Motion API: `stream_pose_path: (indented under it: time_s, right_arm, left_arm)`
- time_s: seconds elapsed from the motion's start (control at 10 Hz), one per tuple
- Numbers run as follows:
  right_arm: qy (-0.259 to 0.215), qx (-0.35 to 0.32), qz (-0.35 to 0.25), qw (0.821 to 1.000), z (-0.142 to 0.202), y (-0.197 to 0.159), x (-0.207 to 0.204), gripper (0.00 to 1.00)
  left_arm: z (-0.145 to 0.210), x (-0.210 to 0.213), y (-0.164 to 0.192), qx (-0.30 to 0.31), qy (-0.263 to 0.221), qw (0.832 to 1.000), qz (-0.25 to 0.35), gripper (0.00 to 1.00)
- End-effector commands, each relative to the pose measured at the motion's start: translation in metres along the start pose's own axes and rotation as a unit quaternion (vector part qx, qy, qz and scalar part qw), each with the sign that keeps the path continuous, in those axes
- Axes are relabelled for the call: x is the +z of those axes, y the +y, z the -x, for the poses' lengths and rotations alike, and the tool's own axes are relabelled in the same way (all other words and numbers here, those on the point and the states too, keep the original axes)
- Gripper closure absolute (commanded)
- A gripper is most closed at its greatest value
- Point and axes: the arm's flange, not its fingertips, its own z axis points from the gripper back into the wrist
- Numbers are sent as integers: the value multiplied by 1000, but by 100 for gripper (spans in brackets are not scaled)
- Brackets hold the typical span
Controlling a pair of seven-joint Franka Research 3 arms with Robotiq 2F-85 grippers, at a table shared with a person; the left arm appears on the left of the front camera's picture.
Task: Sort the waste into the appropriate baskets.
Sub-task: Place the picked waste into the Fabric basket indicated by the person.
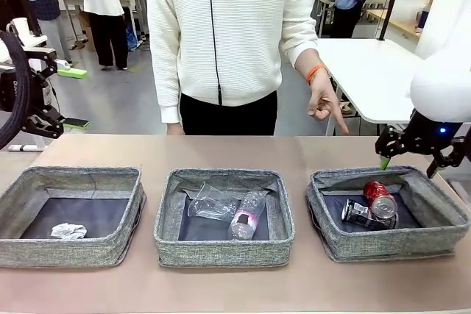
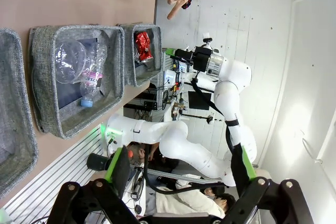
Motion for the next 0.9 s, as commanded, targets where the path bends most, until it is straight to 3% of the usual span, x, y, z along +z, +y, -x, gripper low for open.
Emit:
stream_pose_path:
  time_s: [0.0,0.1,0.2,0.3,0.4,0.6,0.8]
  right_arm:
    - [37,-1,-106,994,4,8,17,0]
    - [106,31,-257,960,4,7,40,0]
    - [220,70,-371,899,4,6,64,0]
    - [266,106,-465,837,4,3,79,0]
    - [284,102,-548,780,2,-3,90,0]
    - [318,19,-616,720,-9,-16,88,0]
    - [362,-1,-593,719,-14,-26,56,0]
  left_arm:
    - [0,0,-2,-9,-2,1000,12,0]
    - [0,0,-2,-9,-2,1000,12,0]
    - [0,0,-2,-9,-2,1000,12,0]
    - [0,0,-2,-9,-2,1000,12,0]
    - [0,0,-2,-9,-2,1000,12,0]
    - [0,0,-2,-9,-2,1000,12,0]
    - [0,0,-2,-9,-2,1000,12,0]
